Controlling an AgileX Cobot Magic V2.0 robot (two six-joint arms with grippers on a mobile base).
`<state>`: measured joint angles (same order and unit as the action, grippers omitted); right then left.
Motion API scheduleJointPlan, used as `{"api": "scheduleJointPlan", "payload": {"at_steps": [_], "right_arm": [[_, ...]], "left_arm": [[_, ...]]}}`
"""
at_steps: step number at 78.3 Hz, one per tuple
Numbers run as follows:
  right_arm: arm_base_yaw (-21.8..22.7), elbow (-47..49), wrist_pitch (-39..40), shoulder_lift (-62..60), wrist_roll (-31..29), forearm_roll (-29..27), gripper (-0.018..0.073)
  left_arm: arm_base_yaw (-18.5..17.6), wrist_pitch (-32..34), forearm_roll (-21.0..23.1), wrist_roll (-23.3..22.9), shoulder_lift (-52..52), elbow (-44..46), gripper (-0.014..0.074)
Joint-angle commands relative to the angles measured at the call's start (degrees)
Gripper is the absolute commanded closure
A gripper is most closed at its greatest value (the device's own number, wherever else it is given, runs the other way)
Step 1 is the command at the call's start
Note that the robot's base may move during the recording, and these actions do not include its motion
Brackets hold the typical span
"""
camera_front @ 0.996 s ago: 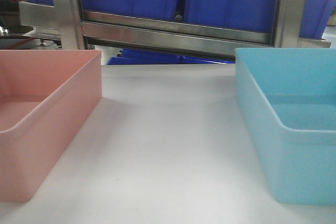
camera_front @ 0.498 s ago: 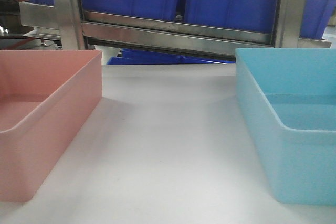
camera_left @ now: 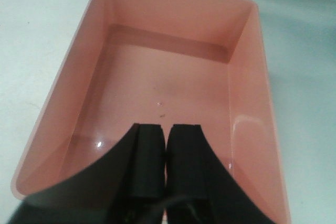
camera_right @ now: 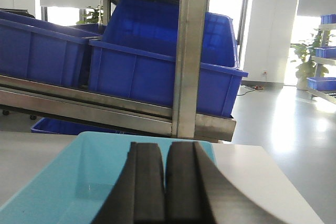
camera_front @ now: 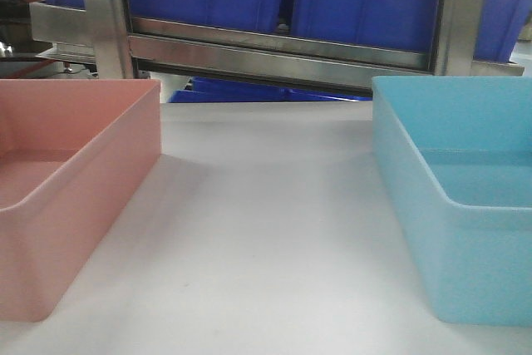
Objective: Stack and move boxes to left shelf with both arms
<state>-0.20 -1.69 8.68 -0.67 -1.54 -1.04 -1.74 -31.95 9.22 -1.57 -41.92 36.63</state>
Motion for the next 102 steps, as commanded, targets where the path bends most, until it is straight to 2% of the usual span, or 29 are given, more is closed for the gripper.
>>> {"api": "scheduleJointPlan", "payload": {"at_steps": [1, 9, 13, 17, 26, 31, 41, 51, 76, 86, 100, 102], "right_arm": [[0.3, 1.3, 4.9, -1.1, -0.5, -0.1, 0.051], [0.3, 1.3, 4.9, -1.1, -0.5, -0.1, 0.051], [0.3, 1.3, 4.9, -1.1, -0.5, -0.1, 0.051], [0.3, 1.3, 4.9, -1.1, -0.5, -0.1, 0.051], [0.3, 1.3, 4.9, -1.1, -0.5, -0.1, 0.051], [0.3, 1.3, 4.9, -1.1, -0.5, -0.1, 0.051], [0.3, 1.3, 4.9, -1.1, -0.5, -0.1, 0.051], [0.3, 1.3, 4.9, -1.1, -0.5, -0.1, 0.051], [0.3, 1.3, 4.9, -1.1, -0.5, -0.1, 0.051], [0.3, 1.3, 4.9, -1.1, -0.5, -0.1, 0.051], [0.3, 1.3, 4.9, -1.1, -0.5, -0.1, 0.051], [0.3, 1.3, 4.9, -1.1, -0.5, -0.1, 0.051]], "left_arm": [[-0.5, 2.4, -1.4, 0.1, -5.8, 4.5, 0.0597], [0.9, -2.1, -2.8, 0.5, -14.8, 9.6, 0.0591], [2.0, -4.1, -2.8, 2.9, -18.6, 12.2, 0.0563], [3.2, -6.1, -2.8, 6.0, -22.6, 15.4, 0.0501], [6.0, -9.1, -3.1, 11.1, -30.5, 22.0, 0.0281], [7.4, -11.4, -3.2, 12.8, -34.4, 25.6, 0.023], [9.7, -15.4, -4.1, 16.2, -43.2, 33.4, 0.0231], [11.7, -18.4, -4.8, 17.5, -51.6, 40.0, 0.0231], [13.1, -21.5, -5.1, 17.5, -65.6, 50.1, 0.0231], [13.1, -22.5, -5.1, 17.5, -67.1, 50.6, 0.0313], [13.1, -23.7, -5.1, 17.5, -67.1, 50.6, 0.0598], [13.1, -24.0, -5.1, 17.5, -67.1, 50.6, 0.0612]]}}
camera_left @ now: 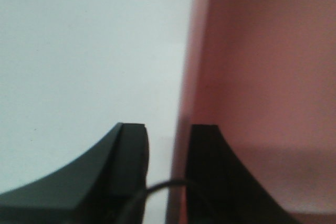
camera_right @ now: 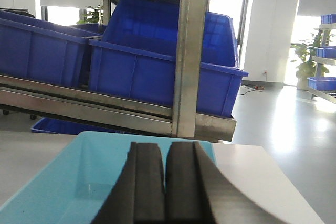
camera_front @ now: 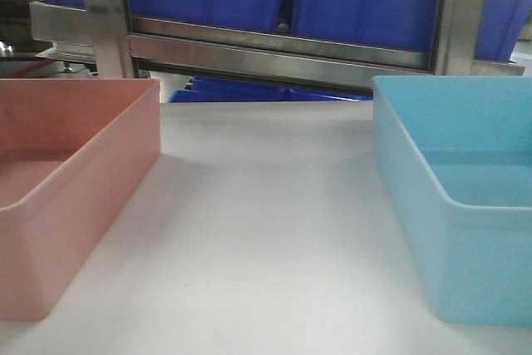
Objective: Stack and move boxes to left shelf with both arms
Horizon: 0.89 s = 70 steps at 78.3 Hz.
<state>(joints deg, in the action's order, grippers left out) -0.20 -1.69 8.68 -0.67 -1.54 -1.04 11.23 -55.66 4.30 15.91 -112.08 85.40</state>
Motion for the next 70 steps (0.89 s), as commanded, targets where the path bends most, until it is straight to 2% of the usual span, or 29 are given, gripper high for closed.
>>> {"api": "scheduleJointPlan", "payload": {"at_steps": [1, 18, 27, 35, 46, 51, 62, 70], "right_arm": [[0.3, 1.3, 4.9, -1.1, -0.5, -0.1, 0.051], [0.3, 1.3, 4.9, -1.1, -0.5, -0.1, 0.051], [0.3, 1.3, 4.9, -1.1, -0.5, -0.1, 0.051], [0.3, 1.3, 4.9, -1.1, -0.5, -0.1, 0.051], [0.3, 1.3, 4.9, -1.1, -0.5, -0.1, 0.051], [0.3, 1.3, 4.9, -1.1, -0.5, -0.1, 0.051], [0.3, 1.3, 4.9, -1.1, -0.5, -0.1, 0.051], [0.3, 1.3, 4.9, -1.1, -0.5, -0.1, 0.051]], "left_arm": [[0.1, -0.3, -0.1, 0.0, 3.1, 1.8, 0.0603], [-0.2, -6.2, 2.6, -0.1, 5.6, 1.9, 0.0599], [-0.7, -8.7, 3.3, -4.8, 8.6, 1.9, 0.0599], [-2.1, -10.7, 3.7, -7.0, 11.0, 1.9, 0.0599], [-4.5, -13.0, 8.9, -8.0, 13.2, 1.9, 0.0599], [-6.2, -13.5, 11.1, -9.7, 13.9, 1.9, 0.0598], [-11.5, -13.0, 11.3, -15.5, 14.3, 1.9, 0.0598], [-16.4, -10.4, 11.3, -20.6, 14.3, 0.6, 0.0598]]}}
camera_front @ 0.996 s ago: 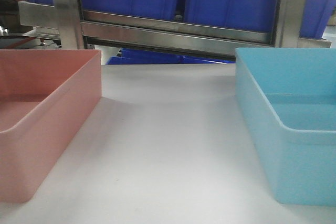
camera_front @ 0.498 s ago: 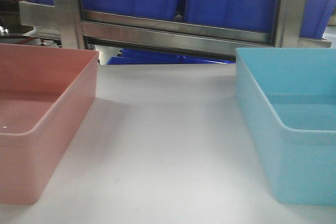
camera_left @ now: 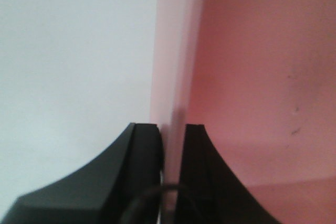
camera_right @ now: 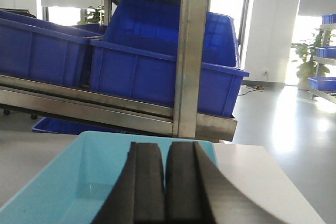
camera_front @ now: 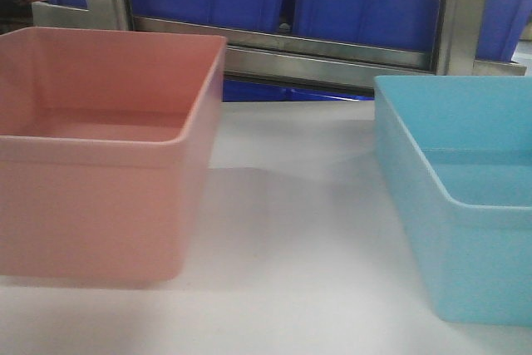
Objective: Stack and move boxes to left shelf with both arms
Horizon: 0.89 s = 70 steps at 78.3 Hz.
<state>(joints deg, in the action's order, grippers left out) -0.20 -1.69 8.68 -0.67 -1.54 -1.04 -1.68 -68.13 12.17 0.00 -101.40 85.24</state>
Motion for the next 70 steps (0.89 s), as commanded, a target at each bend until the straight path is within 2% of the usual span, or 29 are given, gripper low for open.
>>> {"api": "scheduleJointPlan", "payload": {"at_steps": [1, 16, 22, 29, 38, 54, 70], "right_arm": [[0.3, 1.3, 4.9, -1.1, -0.5, -0.1, 0.051], [0.3, 1.3, 4.9, -1.1, -0.5, -0.1, 0.051], [0.3, 1.3, 4.9, -1.1, -0.5, -0.1, 0.051], [0.3, 1.3, 4.9, -1.1, -0.5, -0.1, 0.051], [0.3, 1.3, 4.9, -1.1, -0.5, -0.1, 0.051], [0.3, 1.3, 4.9, -1.1, -0.5, -0.1, 0.051], [0.3, 1.3, 4.9, -1.1, -0.5, -0.1, 0.051]], "left_arm": [[-4.2, 2.4, 3.4, -5.5, 3.6, 0.7, 0.0598], [-13.9, 9.8, 3.4, -14.0, 3.6, -2.3, 0.0598], [-16.9, 12.2, 3.3, -15.7, 3.6, -3.8, 0.0597], [-19.5, 15.3, 2.6, -19.9, 3.6, -5.9, 0.0597], [-23.0, 17.7, 2.2, -20.7, 3.5, -7.9, 0.0597], [-26.4, 19.4, 2.0, -21.9, 3.4, -9.2, 0.0597], [-26.5, 19.8, 2.0, -21.9, 3.4, -9.7, 0.0597]]}}
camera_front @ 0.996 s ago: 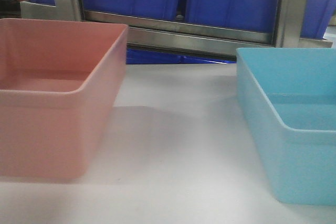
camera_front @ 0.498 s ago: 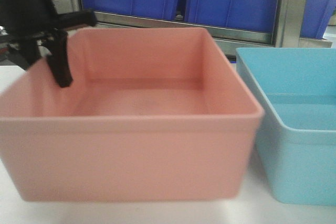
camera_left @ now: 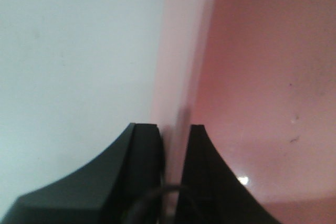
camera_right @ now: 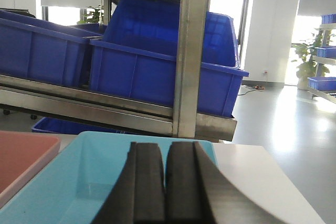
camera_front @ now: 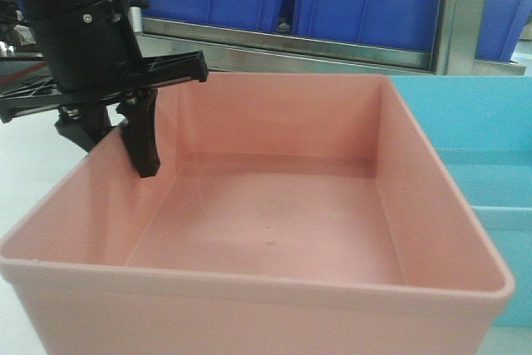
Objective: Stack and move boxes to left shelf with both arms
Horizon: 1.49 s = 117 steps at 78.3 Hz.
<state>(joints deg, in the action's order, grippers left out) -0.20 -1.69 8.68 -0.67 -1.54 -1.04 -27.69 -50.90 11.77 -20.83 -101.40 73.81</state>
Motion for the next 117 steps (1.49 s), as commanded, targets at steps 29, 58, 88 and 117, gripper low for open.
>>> {"api": "scheduleJointPlan", "payload": {"at_steps": [29, 58, 88, 117], "right_arm": [[0.3, 1.3, 4.9, -1.1, -0.5, -0.1, 0.051], [0.3, 1.3, 4.9, -1.1, -0.5, -0.1, 0.051], [0.3, 1.3, 4.9, -1.1, -0.5, -0.1, 0.051], [0.3, 1.3, 4.9, -1.1, -0.5, -0.1, 0.051]], "left_arm": [[-0.5, 0.8, 5.2, -1.1, 3.4, 1.7, 0.0589], [-1.0, -1.8, 5.9, -1.2, 4.5, 1.7, 0.0273], [-1.5, 12.3, 6.3, 18.9, 18.5, -6.8, 0.0274], [3.0, 39.9, 7.3, 30.9, 41.5, -28.7, 0.0274]]}}
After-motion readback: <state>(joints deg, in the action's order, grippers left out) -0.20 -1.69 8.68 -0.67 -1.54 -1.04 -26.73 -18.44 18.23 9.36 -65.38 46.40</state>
